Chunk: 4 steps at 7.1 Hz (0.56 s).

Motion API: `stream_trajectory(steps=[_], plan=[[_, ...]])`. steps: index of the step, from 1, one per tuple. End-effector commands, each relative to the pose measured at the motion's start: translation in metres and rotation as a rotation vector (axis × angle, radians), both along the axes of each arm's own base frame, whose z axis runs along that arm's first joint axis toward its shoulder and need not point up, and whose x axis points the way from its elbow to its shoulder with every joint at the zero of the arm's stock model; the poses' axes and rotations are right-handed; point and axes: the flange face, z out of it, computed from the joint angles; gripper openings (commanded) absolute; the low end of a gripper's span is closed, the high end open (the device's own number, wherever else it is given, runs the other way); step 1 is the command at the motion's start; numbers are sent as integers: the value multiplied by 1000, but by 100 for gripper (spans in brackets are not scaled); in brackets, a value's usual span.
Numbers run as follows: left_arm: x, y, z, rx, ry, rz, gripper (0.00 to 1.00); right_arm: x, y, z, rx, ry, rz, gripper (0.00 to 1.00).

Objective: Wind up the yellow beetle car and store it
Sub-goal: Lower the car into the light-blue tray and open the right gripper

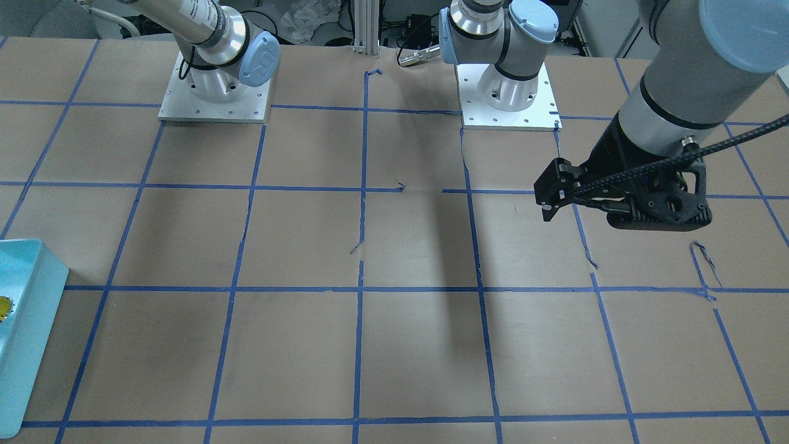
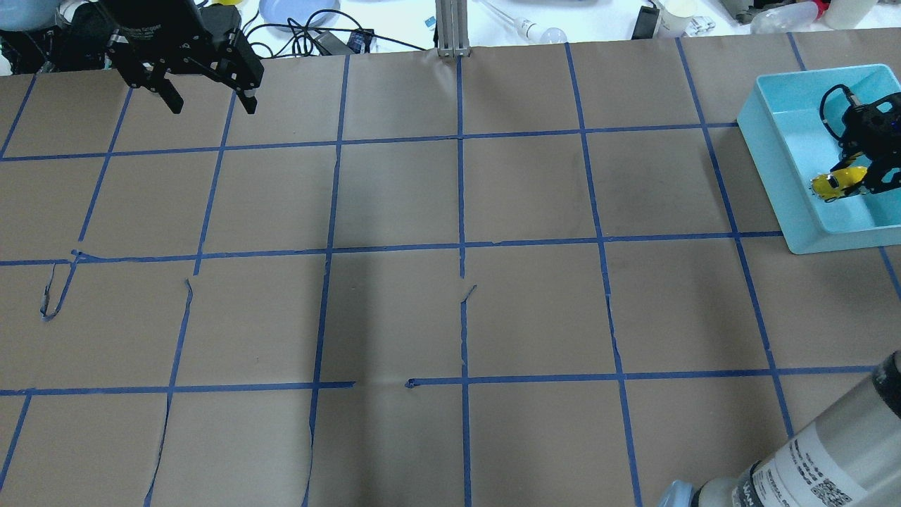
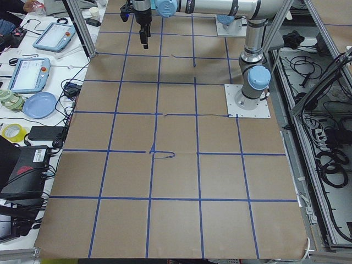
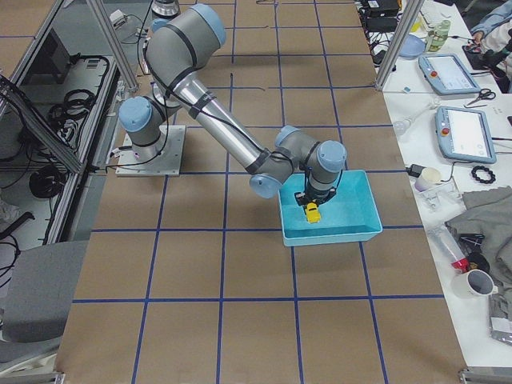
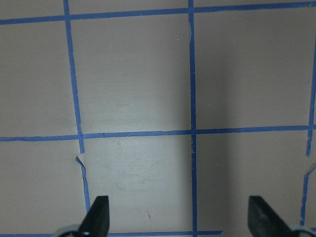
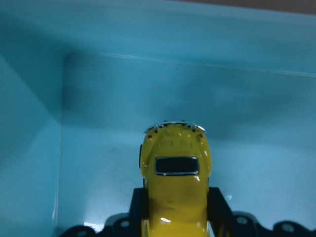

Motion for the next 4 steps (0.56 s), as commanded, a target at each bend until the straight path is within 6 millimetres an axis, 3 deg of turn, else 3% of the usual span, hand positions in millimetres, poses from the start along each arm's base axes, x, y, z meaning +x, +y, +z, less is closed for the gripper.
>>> stream_trajectory(steps=[1, 3, 4], plan=[[0, 2, 3, -4, 9, -5, 100, 2, 0, 17, -26, 4, -17, 66], [1, 4, 6, -11, 10, 0, 100, 22, 4, 69, -91, -4, -161, 78], [4, 5, 8, -14, 12, 4, 100, 54, 6, 95, -69, -25, -267, 92]])
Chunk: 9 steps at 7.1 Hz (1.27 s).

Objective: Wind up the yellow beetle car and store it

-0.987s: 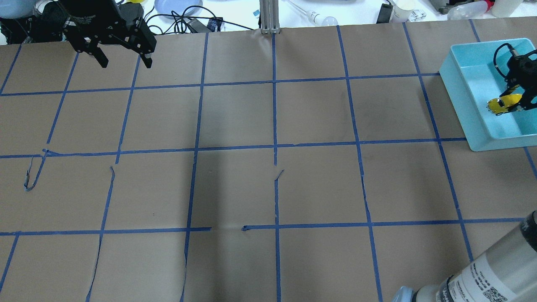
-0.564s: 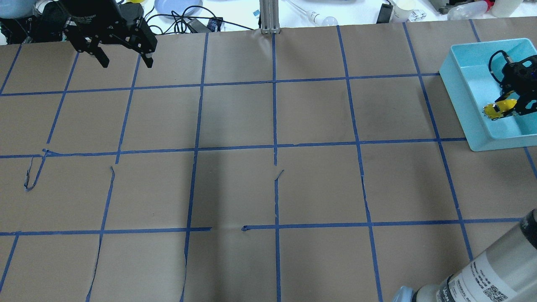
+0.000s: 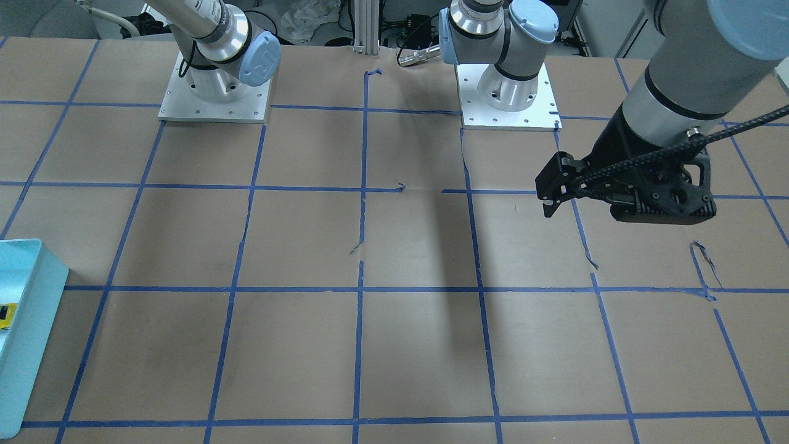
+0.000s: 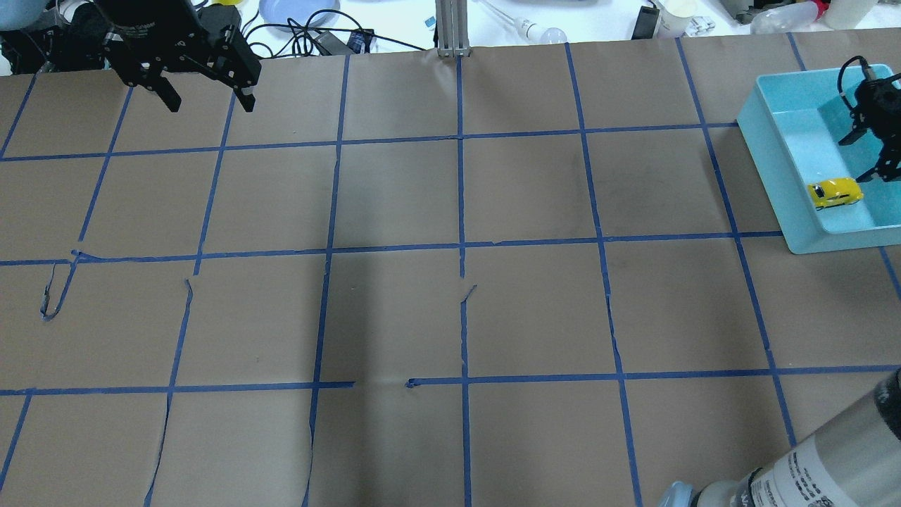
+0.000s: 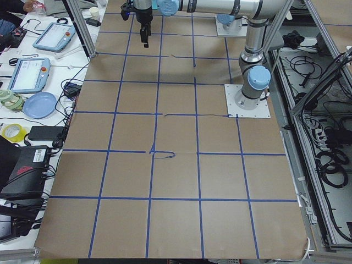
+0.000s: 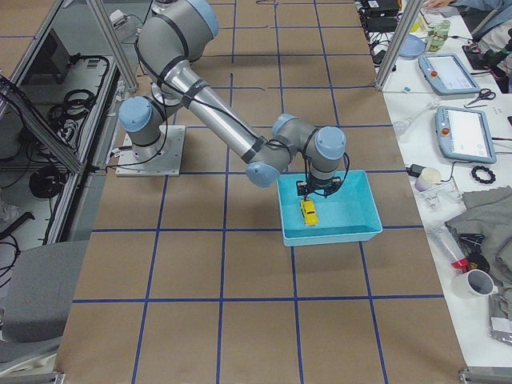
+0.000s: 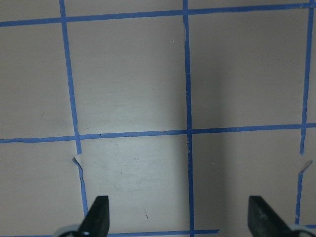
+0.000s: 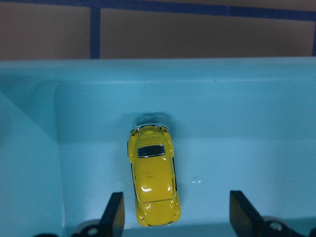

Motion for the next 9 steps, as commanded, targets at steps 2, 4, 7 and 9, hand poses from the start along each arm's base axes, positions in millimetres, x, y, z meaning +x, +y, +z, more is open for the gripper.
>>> stream_trajectory(steps=[2, 4, 7, 9], plan=[[4, 3, 5, -8, -4, 7, 100, 154, -6, 90, -24, -19, -312, 100], [6, 3, 5, -7, -9, 9, 100, 272, 5, 123, -21, -30, -453, 100], [6, 3, 4, -8, -3, 9, 100, 432, 72, 157, -14, -94, -806, 100], [4, 3, 4, -8, -3, 7, 100, 459, 93, 174, 1, -134, -1135, 100]])
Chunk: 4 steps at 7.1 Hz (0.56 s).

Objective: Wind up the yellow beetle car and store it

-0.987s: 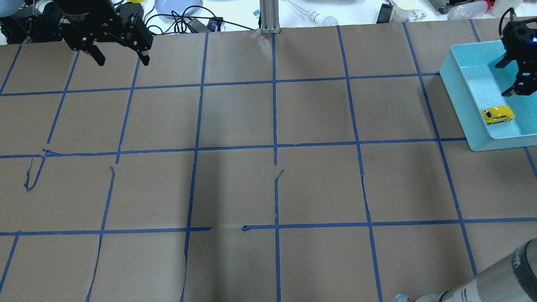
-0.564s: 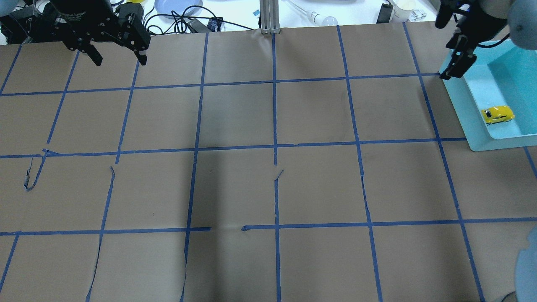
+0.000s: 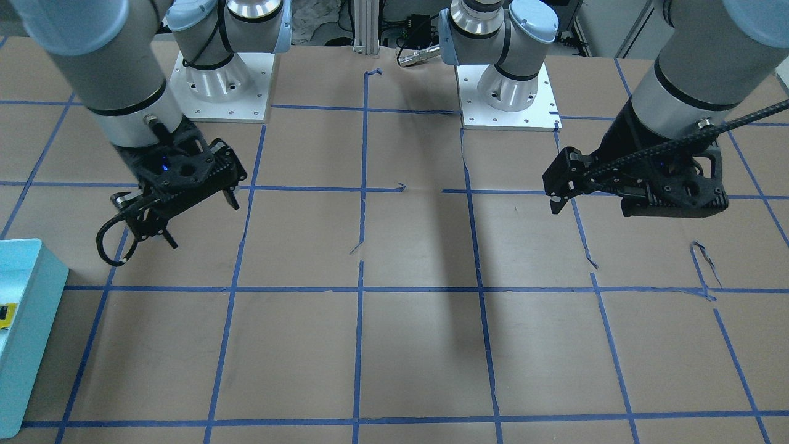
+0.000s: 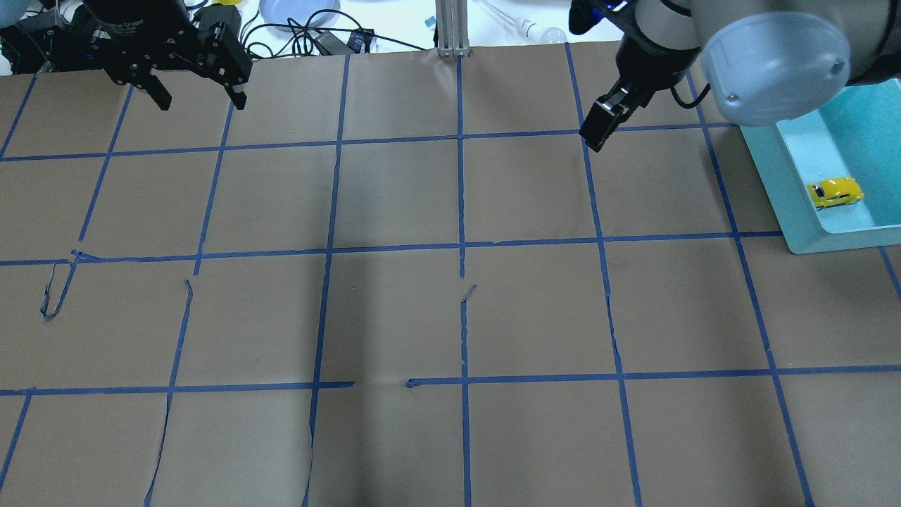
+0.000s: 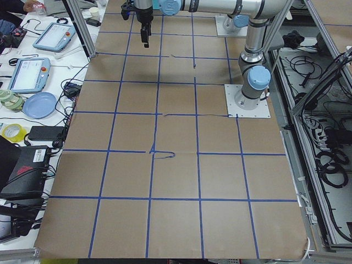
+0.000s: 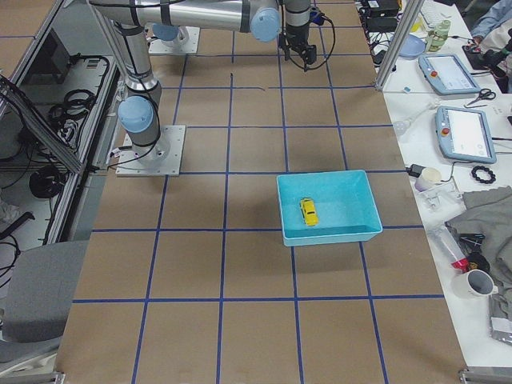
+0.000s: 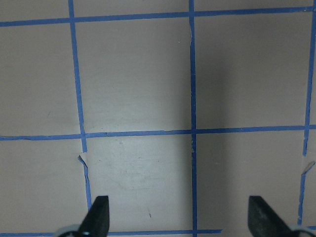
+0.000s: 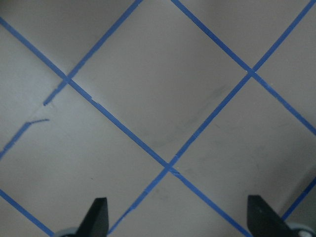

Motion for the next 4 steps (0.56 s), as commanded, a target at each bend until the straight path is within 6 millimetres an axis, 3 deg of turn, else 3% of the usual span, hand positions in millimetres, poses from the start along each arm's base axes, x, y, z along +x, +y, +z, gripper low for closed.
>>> stream_trajectory(steps=[1, 4], plan=[[-1, -1, 0, -1, -2, -1, 100, 12, 27, 22, 45, -26, -280, 100], [3, -3, 1, -16, -2, 8, 100, 1, 29, 23, 27, 36, -343, 100]])
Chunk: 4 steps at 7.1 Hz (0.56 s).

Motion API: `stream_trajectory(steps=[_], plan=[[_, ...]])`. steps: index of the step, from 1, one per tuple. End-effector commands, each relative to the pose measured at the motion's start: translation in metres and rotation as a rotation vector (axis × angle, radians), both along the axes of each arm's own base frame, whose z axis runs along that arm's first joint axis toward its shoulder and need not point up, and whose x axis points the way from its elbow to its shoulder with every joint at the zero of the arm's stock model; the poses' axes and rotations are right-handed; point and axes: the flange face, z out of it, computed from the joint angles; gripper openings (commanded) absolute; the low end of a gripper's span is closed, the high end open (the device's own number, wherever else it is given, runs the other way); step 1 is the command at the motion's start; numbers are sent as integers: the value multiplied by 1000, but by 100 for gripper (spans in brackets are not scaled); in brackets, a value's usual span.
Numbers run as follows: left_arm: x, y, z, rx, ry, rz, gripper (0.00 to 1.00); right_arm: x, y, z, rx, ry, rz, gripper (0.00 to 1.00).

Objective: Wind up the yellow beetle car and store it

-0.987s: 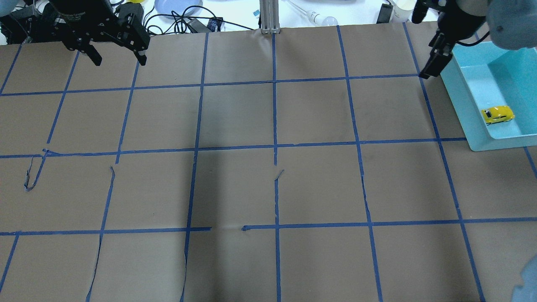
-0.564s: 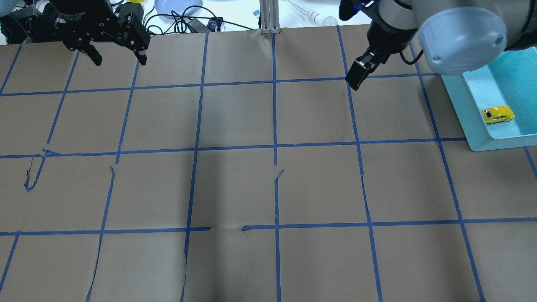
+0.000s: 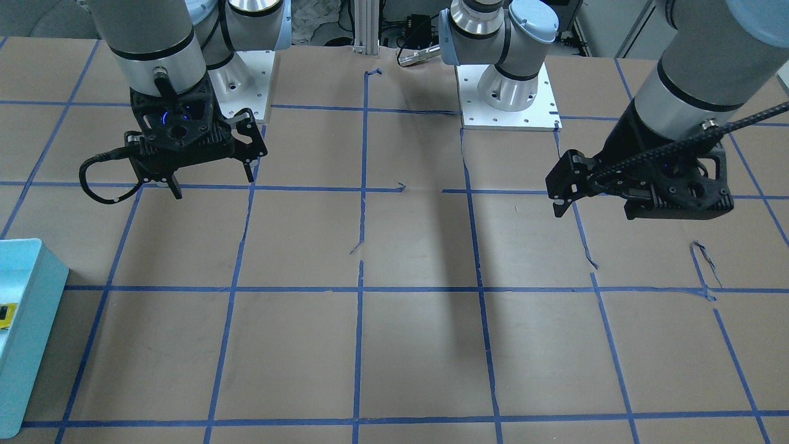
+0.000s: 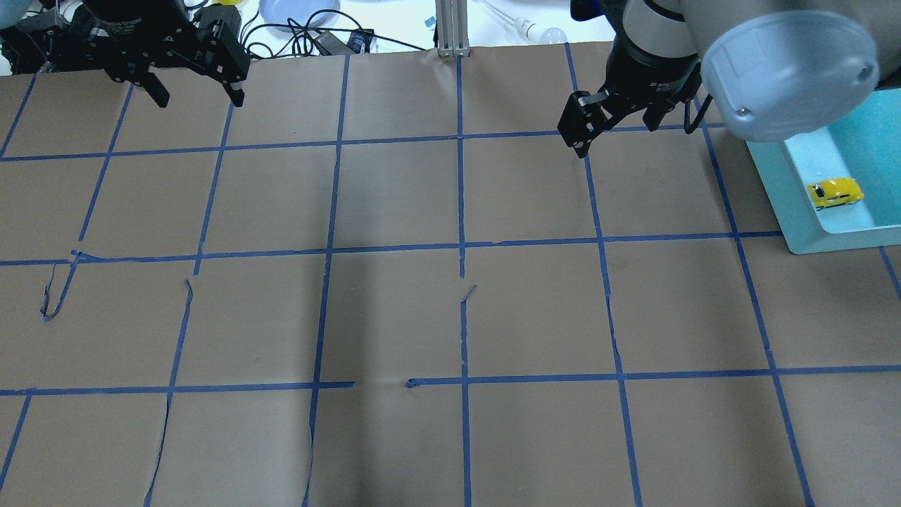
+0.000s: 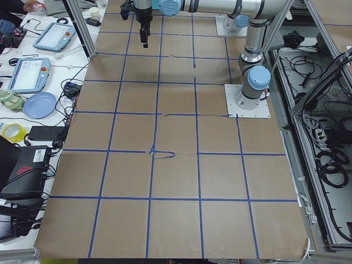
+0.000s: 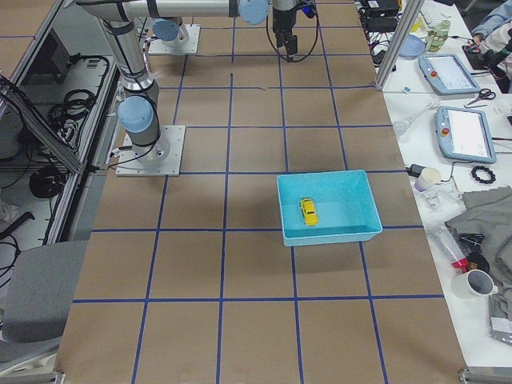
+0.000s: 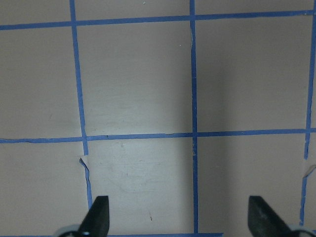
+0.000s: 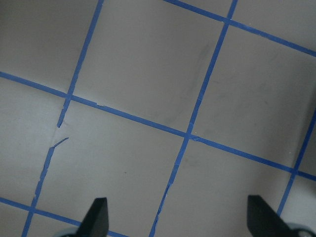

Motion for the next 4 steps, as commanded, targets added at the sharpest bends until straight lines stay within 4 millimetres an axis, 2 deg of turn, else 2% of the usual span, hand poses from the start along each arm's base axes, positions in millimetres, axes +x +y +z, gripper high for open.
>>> stream_trajectory(steps=[1, 4], plan=[[0, 0, -1, 0, 2, 1, 100, -4, -1, 0, -4, 6, -28, 100], [0, 0, -1, 0, 2, 1, 100, -4, -2, -1, -1, -6, -29, 100]])
